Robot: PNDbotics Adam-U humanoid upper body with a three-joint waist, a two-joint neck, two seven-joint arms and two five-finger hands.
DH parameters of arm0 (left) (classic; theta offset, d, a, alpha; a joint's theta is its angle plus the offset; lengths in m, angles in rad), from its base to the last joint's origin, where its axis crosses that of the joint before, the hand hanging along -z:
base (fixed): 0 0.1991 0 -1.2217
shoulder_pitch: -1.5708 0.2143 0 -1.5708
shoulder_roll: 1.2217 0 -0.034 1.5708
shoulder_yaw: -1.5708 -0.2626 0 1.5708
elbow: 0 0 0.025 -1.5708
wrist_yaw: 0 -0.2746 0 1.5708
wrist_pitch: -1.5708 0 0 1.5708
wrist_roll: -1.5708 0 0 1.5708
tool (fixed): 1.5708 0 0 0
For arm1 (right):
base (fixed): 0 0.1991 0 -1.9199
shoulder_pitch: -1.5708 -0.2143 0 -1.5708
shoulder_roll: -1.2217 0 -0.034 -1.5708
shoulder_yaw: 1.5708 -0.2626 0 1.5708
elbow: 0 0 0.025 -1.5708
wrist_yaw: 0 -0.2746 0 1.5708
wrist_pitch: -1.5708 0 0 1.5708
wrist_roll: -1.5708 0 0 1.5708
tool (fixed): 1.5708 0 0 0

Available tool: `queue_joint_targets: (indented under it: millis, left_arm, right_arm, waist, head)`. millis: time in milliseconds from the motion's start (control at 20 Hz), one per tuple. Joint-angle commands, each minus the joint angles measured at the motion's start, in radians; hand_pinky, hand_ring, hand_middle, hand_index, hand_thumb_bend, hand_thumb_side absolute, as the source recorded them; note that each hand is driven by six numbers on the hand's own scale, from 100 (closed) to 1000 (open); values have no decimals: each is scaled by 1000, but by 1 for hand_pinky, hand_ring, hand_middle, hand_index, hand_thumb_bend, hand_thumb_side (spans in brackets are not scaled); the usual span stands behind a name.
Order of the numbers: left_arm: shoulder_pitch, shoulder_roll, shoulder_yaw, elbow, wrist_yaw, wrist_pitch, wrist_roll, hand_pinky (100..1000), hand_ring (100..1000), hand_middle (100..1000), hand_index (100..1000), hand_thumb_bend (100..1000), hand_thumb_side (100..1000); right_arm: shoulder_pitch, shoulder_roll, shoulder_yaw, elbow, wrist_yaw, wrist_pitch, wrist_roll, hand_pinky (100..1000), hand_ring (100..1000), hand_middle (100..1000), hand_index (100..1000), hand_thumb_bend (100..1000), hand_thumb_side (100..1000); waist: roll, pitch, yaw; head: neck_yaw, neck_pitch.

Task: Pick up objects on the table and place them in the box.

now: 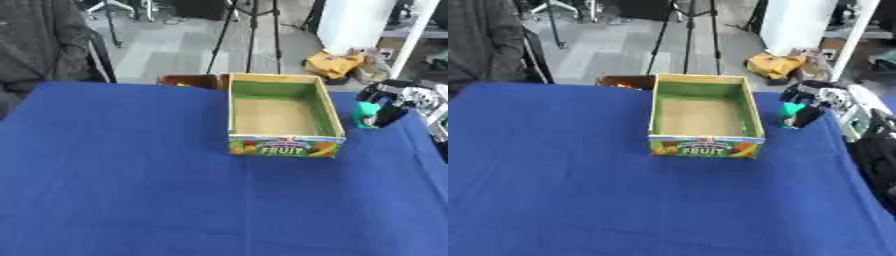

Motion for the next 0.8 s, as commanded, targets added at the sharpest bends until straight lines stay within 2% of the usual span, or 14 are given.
queue_joint_targets:
  millis: [50,200,400,600,800]
  left_arm:
    - [-7,14,0,-17,5,-1,-6,651,659,638,813,800,866]
    - [-6,12,0,-16,7,-2,-8,651,659,638,814,801,867]
    - [-7,11,-1,-16,9,-3,-11,651,659,638,815,802,867]
    - [-7,11,-1,-15,8,-2,-11,651,658,637,815,803,867]
    - [-6,14,0,-15,7,-3,-12,651,657,636,815,803,868]
  right_arm:
    - [-13,-32,-9,-5,6,0,3,741,883,838,863,196,100]
    - [-12,-35,-11,-5,5,2,1,745,889,845,864,194,100]
    - [-11,-41,-16,-8,15,4,-18,790,943,883,887,220,100]
    - [-12,-49,-20,-20,37,0,-49,832,986,920,903,220,100]
    - [-15,-64,-28,-27,53,0,-72,835,991,926,906,215,100]
  waist:
    - [6,-12,2]
    - [9,-7,4]
    - [8,-3,7]
    - [3,-1,7]
    - [-3,-1,9]
  head:
    - [0,-6]
    - [1,-4]
    - [2,-7]
    - [3,-7]
    - [5,-12]
